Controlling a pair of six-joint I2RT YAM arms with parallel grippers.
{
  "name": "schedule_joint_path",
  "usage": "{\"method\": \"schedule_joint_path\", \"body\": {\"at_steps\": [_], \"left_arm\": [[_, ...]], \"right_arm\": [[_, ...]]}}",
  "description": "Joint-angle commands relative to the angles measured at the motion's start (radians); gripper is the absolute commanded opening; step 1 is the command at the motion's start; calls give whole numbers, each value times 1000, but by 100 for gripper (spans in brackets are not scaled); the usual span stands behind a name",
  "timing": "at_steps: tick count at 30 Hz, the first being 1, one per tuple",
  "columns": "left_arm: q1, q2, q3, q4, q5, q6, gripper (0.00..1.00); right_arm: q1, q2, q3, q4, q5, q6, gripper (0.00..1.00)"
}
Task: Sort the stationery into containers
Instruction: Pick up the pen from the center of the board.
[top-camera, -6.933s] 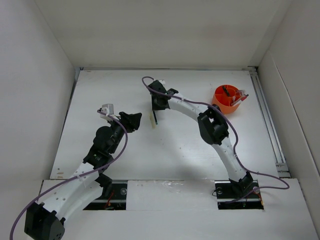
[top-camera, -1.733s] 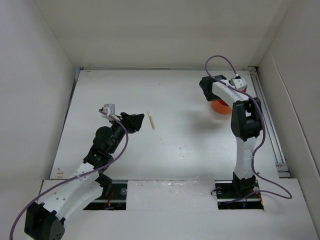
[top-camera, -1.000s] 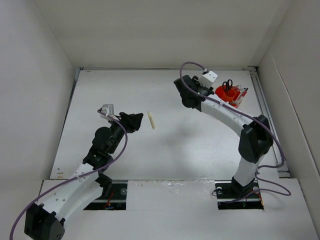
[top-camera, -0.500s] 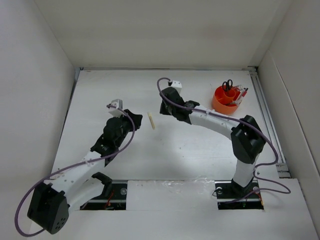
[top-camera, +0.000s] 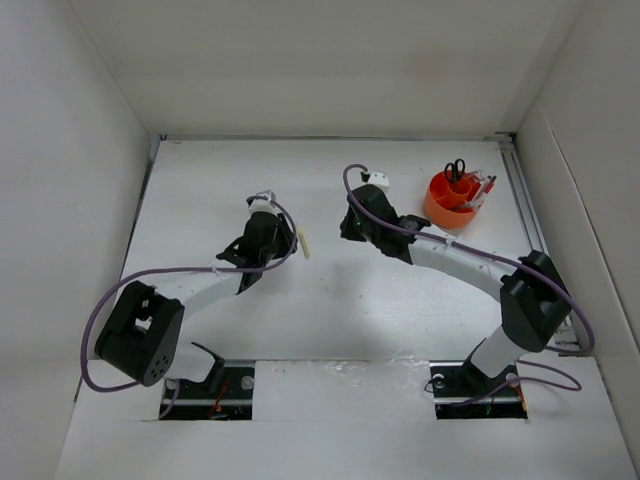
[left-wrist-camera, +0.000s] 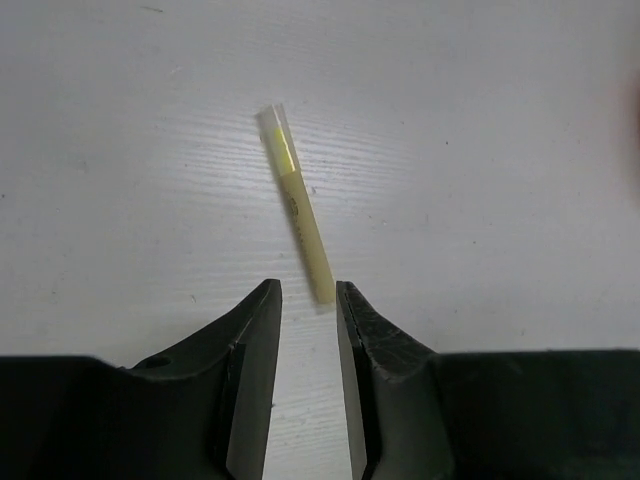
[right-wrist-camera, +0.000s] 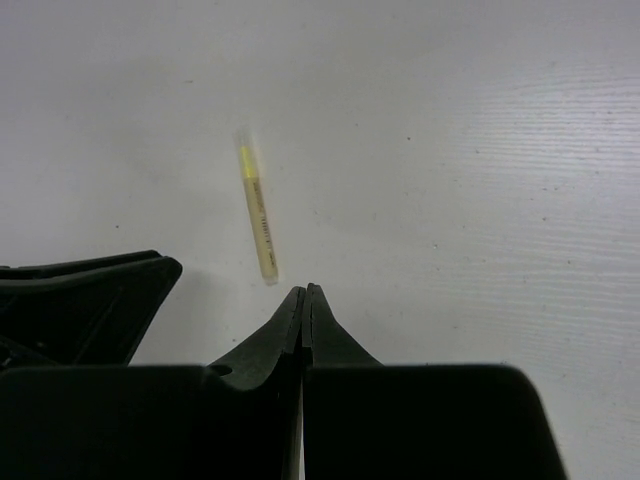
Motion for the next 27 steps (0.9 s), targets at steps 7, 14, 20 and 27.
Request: {"method": "schedule_joint_path", "body": {"at_steps": [7,14,20,27], "left_arm": [[-101,177,175,-90,-66,-19,34],[-126,288,241,-146,-133,-51,38],[-140,311,262,-198,-205,-61,39],[-151,346,271,-210,-230,-51,40]], "right_arm": [[-64,8,-66,92,-124,69,0],[-73,-44,-95,110,-124,78,6],[-105,-100,-131,132,-134,108,22],[-168,-132,-180,193,-232,128,27]]}}
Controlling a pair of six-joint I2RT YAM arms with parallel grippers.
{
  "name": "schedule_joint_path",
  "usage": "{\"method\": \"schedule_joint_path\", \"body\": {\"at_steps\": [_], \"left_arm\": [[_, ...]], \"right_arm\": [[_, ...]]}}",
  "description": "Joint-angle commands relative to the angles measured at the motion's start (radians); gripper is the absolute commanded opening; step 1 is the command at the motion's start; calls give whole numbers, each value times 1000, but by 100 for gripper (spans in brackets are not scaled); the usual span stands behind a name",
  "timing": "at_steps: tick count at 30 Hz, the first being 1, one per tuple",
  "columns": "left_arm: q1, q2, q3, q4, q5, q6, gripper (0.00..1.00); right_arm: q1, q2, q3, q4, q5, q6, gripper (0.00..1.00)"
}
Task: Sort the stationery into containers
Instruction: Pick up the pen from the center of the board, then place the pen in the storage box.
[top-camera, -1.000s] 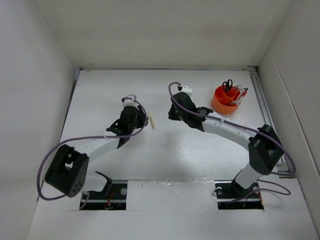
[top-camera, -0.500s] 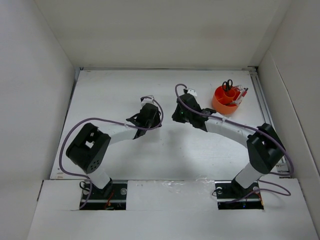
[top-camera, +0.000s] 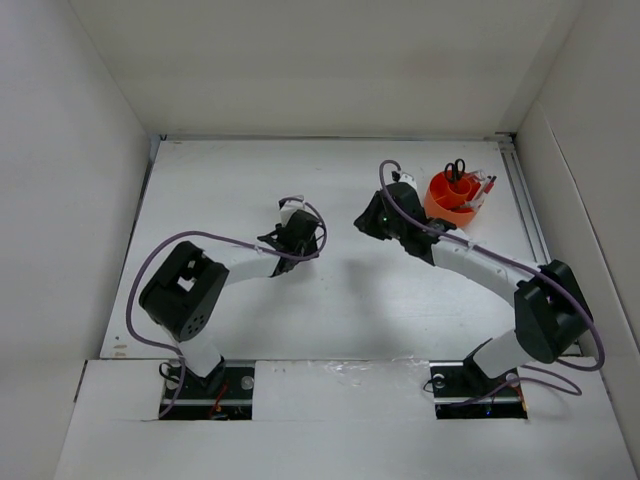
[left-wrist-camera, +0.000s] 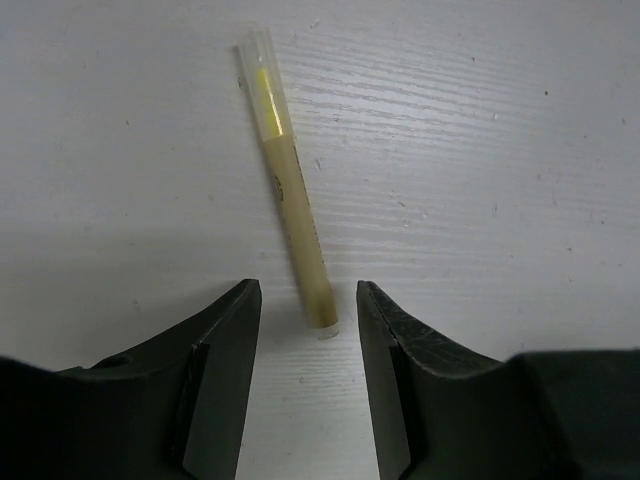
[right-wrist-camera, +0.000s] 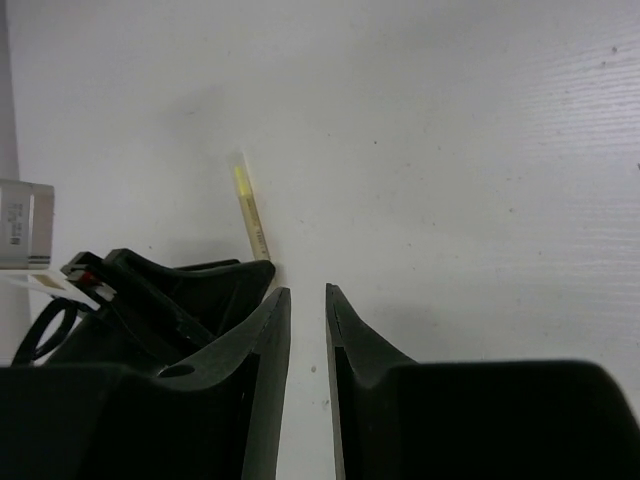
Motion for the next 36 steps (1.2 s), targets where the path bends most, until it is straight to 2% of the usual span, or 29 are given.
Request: {"method": "schedule_joint_path", "body": {"at_steps": [1,4,9,10,12,17,24,27,31,36], "left_arm": [[-5,40,54,-25,-35,-1,40],[-5,77,66,-38,-45,8,37],[-5,77,56,-53,-67,8,20],[-5,77,56,-53,-67,20,9],[-5,77,56,-62,-67,31,0],[-28,-6,-13,22,-23,65,0],[-41,-254,-160,238,262,132,0],[-41,-346,-199,303,347,155,0],[-41,-417,-253,375,465,166,0],[-41,-436,-274,387,487,175,0]], "right_arm": [[-15,-25,-7,83,-55,20,27],[-25,-16,-7,83,-65,20,27],[-34,-16,-16,94,-65,20,31],[-34,-16,-16,94,-65,20,33],[-34,-16,-16,94,-77,20,36],[-44,-16,-25,127,-140,20,52],[-44,4,-47,204,-321,-1,69],[-54,13,-47,216,-330,-1,72],[-66,34,-47,239,-416,-1,75],[-75,56,-47,258,-506,-1,76]]}}
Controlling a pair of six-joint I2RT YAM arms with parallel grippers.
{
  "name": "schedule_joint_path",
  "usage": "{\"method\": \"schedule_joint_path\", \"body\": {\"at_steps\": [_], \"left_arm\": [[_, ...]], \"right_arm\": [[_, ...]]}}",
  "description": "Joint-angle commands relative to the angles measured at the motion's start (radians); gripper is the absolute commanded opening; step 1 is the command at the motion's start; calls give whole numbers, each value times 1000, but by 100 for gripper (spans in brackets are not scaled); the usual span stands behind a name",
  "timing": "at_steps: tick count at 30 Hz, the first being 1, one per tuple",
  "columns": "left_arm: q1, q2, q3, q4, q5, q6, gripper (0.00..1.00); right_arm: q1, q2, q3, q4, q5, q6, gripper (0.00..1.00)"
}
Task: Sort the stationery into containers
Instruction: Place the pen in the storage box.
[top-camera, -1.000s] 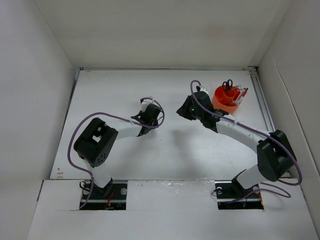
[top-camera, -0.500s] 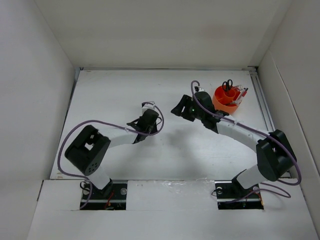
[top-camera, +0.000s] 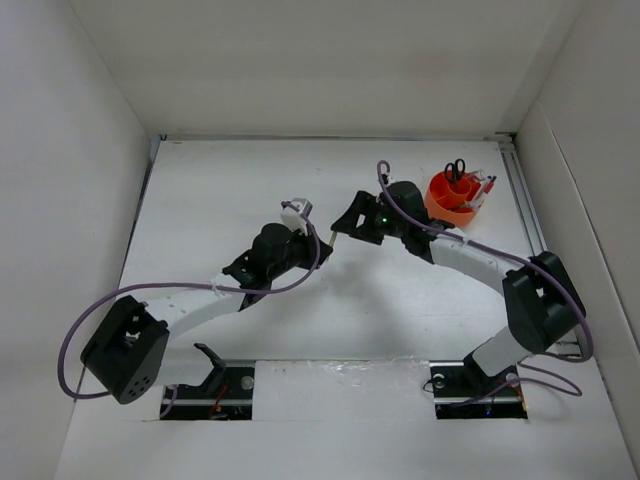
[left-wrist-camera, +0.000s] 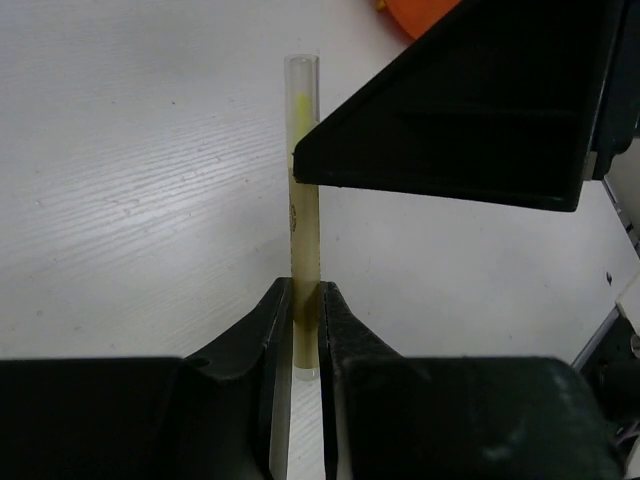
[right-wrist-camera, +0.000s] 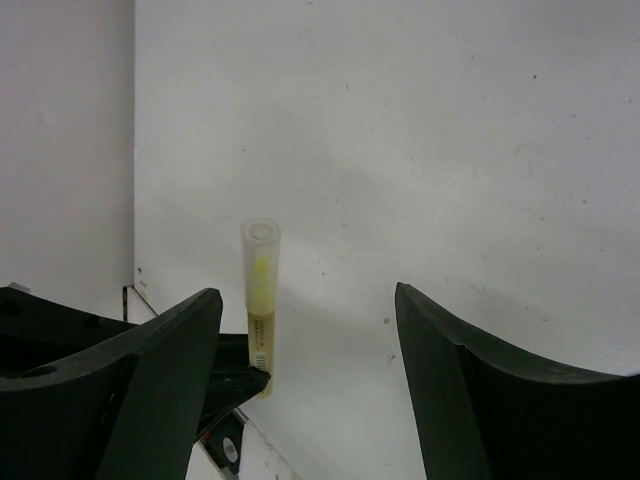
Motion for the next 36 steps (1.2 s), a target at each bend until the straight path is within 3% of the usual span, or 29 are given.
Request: {"method": "schedule_joint_path", "body": {"at_steps": [1,5,8,9,12,18,19,20,25,30,36], "left_arm": [[-1,-25,-34,71,76,24,0],[-1,-25,-35,82,111,24,0],[-1,-14,-35,91,149,24,0],[-1,-5,-35,91,150,24,0],[-1,-5,-35,102,150,24,0],[-1,-23,-35,102,130,24,0],[-1,-23,-35,111,120,24,2],[-1,-23,-35,111,120,24,15],[-1,-33,-12,84,111,33,42],[-1,-92,10,2,111,54,52],[-1,-203,-16,-30,81,73,58]], "right_arm": [[-6,8,-2,85,-91,-12,76],[3,17,-2,85,-101,-12,73],[3,17,-2,105,-105,-12,55],[3,26,-2,105,-105,-12,40],[3,48,8,105,-148,-12,34],[-6,71,18,105,-182,-12,6],[-6,71,18,105,-182,-12,3],[-6,71,18,105,-167,-12,0],[-52,28,-18,105,-119,-12,0],[-117,-53,-48,105,-76,-3,0],[-250,-222,-117,74,109,54,0]]}}
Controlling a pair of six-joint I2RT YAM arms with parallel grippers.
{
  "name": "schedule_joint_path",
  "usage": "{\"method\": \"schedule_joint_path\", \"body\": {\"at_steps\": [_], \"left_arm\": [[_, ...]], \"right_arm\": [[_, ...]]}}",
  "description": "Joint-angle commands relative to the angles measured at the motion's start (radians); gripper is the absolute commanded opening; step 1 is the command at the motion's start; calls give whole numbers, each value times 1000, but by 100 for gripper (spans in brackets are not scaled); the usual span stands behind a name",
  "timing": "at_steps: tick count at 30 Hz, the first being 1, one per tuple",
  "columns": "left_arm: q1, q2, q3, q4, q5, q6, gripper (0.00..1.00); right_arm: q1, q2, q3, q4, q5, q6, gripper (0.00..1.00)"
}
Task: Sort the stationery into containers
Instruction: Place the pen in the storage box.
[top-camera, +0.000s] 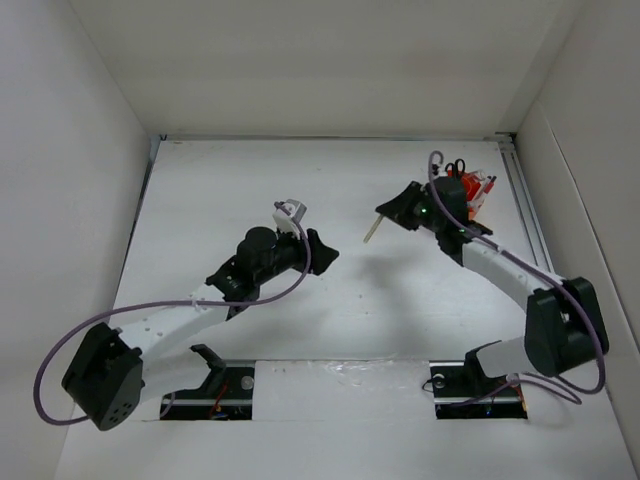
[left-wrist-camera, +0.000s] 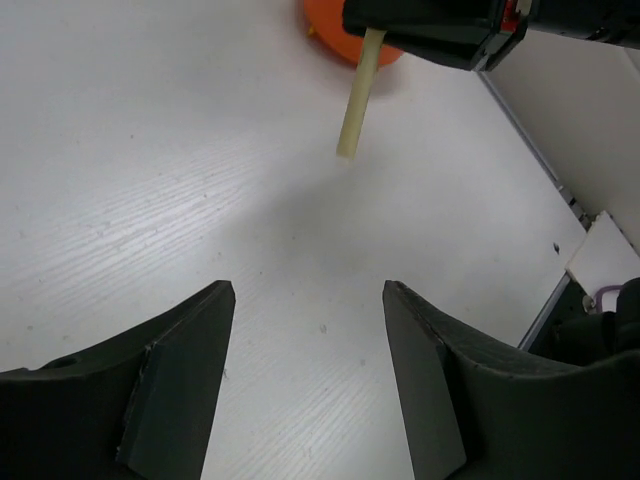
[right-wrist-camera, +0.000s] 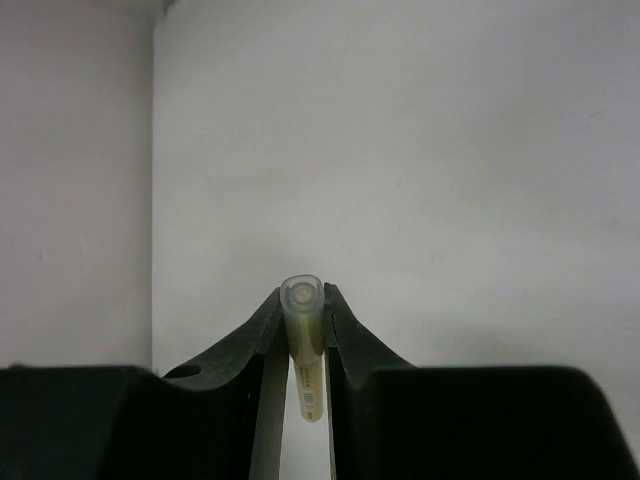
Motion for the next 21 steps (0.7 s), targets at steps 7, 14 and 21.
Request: {"method": "schedule_joint_path", "body": {"at_steps": [7,14,21], "left_arm": [[-1,-136,-26,18,-42,35,59],[-1,-195,-62,-6,-88,22,59],[-1,-296,-92,-17,-118,4,61]], "right_arm": [[-166,-366,-84,-72,519,114,0],[-230,-480,-17,-200,849,133,0],[-230,-307,91,-331,1070,119,0]]}}
